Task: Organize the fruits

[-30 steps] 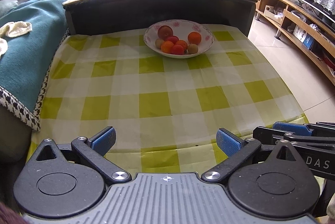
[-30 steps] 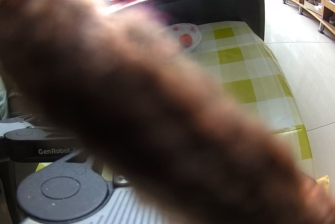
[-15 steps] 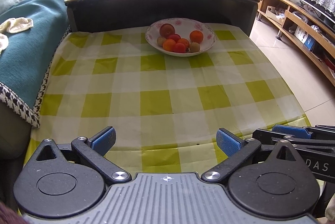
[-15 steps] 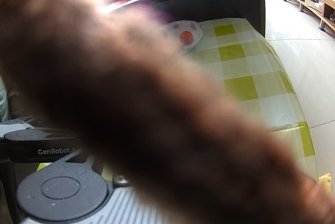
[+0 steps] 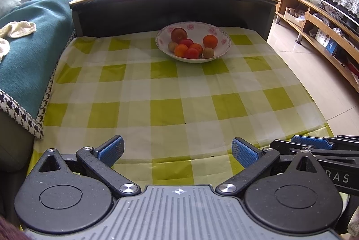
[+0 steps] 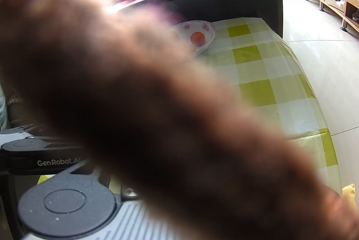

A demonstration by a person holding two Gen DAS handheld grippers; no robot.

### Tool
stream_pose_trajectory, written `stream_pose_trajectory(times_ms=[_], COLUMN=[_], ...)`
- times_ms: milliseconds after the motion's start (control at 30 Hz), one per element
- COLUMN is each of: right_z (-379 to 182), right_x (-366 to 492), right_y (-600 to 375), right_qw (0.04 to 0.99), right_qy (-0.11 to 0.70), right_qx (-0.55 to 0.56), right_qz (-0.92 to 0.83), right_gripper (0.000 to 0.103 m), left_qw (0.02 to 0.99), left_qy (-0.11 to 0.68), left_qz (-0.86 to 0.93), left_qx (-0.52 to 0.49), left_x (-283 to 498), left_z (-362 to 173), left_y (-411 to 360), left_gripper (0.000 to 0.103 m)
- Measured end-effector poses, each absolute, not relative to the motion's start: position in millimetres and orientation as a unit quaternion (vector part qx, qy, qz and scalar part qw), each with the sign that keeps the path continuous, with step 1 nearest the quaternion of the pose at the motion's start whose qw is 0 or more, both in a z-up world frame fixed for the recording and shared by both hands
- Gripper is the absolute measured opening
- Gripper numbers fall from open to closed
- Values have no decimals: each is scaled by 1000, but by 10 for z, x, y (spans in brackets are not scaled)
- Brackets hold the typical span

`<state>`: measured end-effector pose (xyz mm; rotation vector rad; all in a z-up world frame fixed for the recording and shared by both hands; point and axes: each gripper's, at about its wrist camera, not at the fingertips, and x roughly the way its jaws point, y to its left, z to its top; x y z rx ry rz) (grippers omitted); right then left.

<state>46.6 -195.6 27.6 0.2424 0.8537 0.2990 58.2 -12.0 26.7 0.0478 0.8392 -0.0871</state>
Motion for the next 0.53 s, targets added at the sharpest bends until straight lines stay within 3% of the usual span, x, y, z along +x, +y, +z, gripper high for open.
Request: stream_pose_trajectory(times_ms=[533], right_z=[273], right_x=[465], right_y=[-1953], right_qw=[892], right_qy=[411], right_qx=[118], right_qz=[145], right_gripper=[41], left_qw=[916], left_qy=[398], left_qz=[-33], left_qx=[34], left_x=[573], left_z=[286], left_y=[-142], left_gripper=[103])
